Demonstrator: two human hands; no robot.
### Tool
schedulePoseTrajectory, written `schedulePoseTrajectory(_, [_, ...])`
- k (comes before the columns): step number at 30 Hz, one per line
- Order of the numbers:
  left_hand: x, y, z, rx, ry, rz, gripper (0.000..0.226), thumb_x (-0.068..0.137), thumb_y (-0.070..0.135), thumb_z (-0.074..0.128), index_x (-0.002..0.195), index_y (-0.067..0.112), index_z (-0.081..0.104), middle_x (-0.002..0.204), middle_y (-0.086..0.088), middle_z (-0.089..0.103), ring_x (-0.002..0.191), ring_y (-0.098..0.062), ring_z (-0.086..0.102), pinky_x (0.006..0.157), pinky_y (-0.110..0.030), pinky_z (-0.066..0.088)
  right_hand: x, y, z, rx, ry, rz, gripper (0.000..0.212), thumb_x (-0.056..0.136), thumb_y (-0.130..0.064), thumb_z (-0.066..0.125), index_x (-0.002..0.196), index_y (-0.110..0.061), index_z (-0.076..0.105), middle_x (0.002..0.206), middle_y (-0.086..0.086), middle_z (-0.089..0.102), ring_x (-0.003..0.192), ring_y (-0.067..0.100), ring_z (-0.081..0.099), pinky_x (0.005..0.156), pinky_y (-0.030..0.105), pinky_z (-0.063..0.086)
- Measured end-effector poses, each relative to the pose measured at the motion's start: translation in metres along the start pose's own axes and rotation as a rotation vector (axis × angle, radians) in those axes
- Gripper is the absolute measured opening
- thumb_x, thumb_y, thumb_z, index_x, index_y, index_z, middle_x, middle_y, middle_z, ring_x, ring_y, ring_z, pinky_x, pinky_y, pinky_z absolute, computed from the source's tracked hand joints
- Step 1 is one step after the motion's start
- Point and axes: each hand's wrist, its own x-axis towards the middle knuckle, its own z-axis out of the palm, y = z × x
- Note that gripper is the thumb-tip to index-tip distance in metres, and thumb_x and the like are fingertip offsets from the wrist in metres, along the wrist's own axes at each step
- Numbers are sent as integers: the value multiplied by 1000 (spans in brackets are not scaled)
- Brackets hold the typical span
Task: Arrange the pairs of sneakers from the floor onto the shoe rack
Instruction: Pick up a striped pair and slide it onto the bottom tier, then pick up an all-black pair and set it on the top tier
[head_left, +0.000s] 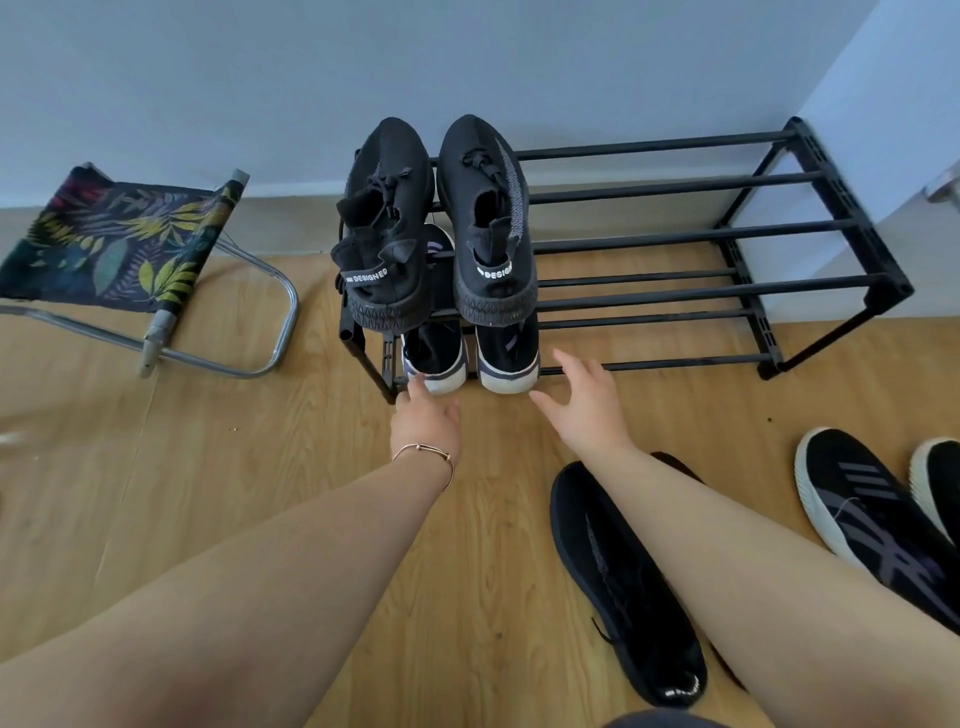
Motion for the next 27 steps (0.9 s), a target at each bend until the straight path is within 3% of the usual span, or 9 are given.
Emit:
schedulePoseTrajectory(3, [-22, 11, 11, 115, -38, 63, 52, 97, 24, 51, 144, 15, 32, 135, -14, 47, 114, -34, 52, 89, -46, 51, -19, 14, -18, -180, 56, -115, 64, 92, -42, 64, 149, -22, 41, 137, 6, 52, 126, 26, 47, 101, 41, 45])
schedulePoseTrajectory(7, [-56, 26, 33, 235, -95, 200, 51, 96, 28, 53, 141, 14, 34, 134, -12, 46, 115, -32, 48, 88, -41, 46, -44, 49, -49, -334, 131, -163, 61, 93, -39, 63, 146, -17, 45, 136, 6, 55, 123, 27, 49, 100, 43, 44])
schedulePoseTrajectory(11, [-93, 33, 58, 305, -172, 230, 58, 96, 36, 52, 145, 13, 31, 136, -11, 45, 118, -31, 46, 88, -38, 45, -79, 93, -83, -395, 190, -72, 57, 93, -36, 63, 142, -11, 49, 132, 11, 58, 114, 31, 53, 93, 44, 46])
schedulePoseTrajectory(15, [-130, 36, 85, 346, -227, 227, 65, 94, 47, 54, 145, 14, 31, 138, -10, 45, 120, -31, 48, 89, -38, 48, -117, 136, -103, -398, 219, 63, 57, 93, -36, 64, 142, -11, 50, 129, 10, 60, 114, 31, 53, 95, 44, 46])
schedulePoseTrajectory(20, [-171, 20, 112, 261, -346, -56, 73, 89, 48, 62, 144, 11, 31, 139, -15, 44, 116, -37, 55, 93, -48, 51, -162, 180, -101, -199, 97, 330, 63, 96, -45, 60, 148, -13, 44, 143, 12, 52, 132, 30, 47, 108, 43, 43])
schedulePoseTrajectory(23, [-187, 6, 123, 201, -440, -220, 72, 85, 49, 68, 132, 6, 36, 131, -18, 50, 109, -38, 59, 92, -50, 52, -179, 197, -96, 26, -70, 554, 67, 94, -54, 57, 149, -17, 43, 146, 6, 53, 131, 25, 51, 105, 38, 45])
schedulePoseTrajectory(27, [-203, -4, 132, 148, -542, -304, 71, 84, 45, 71, 129, 4, 35, 121, -16, 60, 103, -34, 62, 90, -42, 53, -191, 207, -99, 212, -128, 617, 59, 93, -51, 62, 141, -19, 54, 139, -1, 60, 121, 16, 56, 92, 27, 41])
